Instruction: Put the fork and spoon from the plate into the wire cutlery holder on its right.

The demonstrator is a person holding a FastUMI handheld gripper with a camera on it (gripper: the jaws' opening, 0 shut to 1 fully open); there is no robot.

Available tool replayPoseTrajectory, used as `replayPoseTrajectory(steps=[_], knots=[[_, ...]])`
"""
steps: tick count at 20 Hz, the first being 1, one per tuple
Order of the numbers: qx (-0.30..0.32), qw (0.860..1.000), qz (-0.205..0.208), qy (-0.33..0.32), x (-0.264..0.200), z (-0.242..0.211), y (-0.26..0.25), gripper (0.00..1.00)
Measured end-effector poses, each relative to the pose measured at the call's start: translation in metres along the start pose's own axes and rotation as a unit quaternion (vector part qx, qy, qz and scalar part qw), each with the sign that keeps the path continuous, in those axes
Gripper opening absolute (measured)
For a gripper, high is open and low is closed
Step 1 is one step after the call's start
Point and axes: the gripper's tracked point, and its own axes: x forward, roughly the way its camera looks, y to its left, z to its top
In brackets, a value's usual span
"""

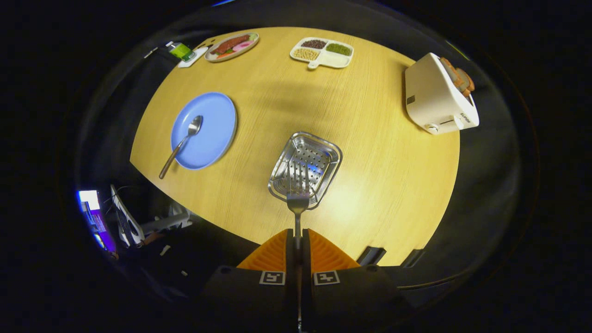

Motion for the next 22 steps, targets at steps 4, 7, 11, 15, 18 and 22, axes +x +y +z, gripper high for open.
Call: replayPoseTrajectory(steps=[4, 7, 11, 15, 18, 22], knots=[[-0.012, 0.998, -0.009, 0.063, 0.011, 0.007, -0.011, 0.08], [-0.023, 0.995, -0.014, 0.099, 0.019, 0.009, -0.010, 0.08], [-0.028, 0.993, -0.011, 0.114, 0.027, 0.012, -0.009, 0.08], [-0.019, 0.994, -0.012, 0.108, 0.031, 0.021, -0.013, 0.11], [-0.007, 0.996, -0.010, 0.092, 0.031, 0.025, -0.014, 0.14], [0.004, 0.999, -0.008, 0.047, 0.026, 0.035, -0.016, 0.26]])
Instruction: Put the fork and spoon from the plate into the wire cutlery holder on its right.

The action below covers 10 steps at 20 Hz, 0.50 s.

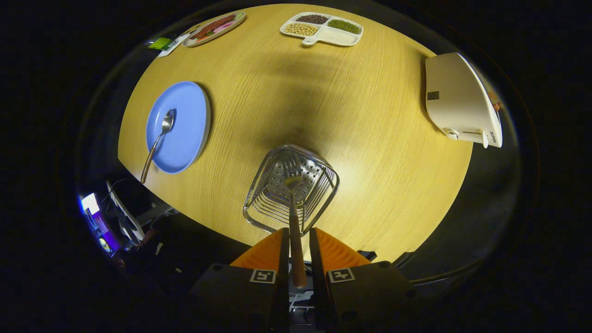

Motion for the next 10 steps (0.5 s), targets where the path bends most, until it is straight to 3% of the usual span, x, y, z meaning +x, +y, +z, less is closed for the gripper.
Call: replayPoseTrajectory(steps=[5, 10], knots=[[0.039, 0.996, 0.002, -0.082, -0.021, 0.014, 0.003, 0.30], [0.050, 0.982, 0.020, -0.182, -0.066, 0.029, 0.036, 0.30]])
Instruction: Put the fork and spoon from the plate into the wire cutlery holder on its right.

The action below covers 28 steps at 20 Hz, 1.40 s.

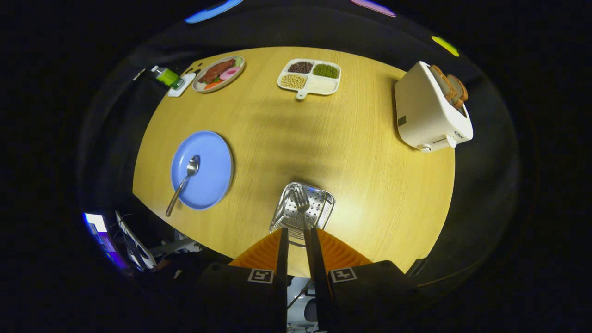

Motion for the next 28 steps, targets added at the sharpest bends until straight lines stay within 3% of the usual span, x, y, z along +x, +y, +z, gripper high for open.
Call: replayPoseTrajectory(steps=[6, 13, 18, 28], knots=[[-0.003, 0.995, 0.074, -0.061, -0.030, 0.021, 0.089, 0.36], [-0.016, 0.989, 0.138, -0.043, 0.011, 0.017, 0.197, 0.36], [0.004, 0.987, 0.157, -0.019, 0.051, 0.012, 0.250, 0.47], [0.068, 0.990, 0.127, -0.006, 0.113, 0.012, 0.261, 0.47]])
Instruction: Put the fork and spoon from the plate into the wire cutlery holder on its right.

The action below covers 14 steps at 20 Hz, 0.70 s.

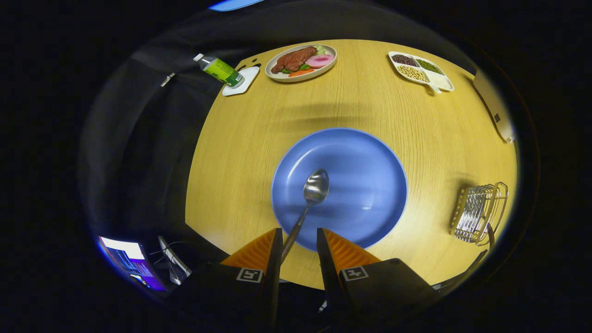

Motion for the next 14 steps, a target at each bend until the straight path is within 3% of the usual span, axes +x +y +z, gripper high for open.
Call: replayPoseTrajectory(steps=[6, 14], knots=[[0.042, 0.999, -0.007, 0.014, 0.026, -0.003, 0.001, 0.51], [0.042, 0.997, -0.051, 0.029, 0.070, -0.012, -0.002, 0.51]])
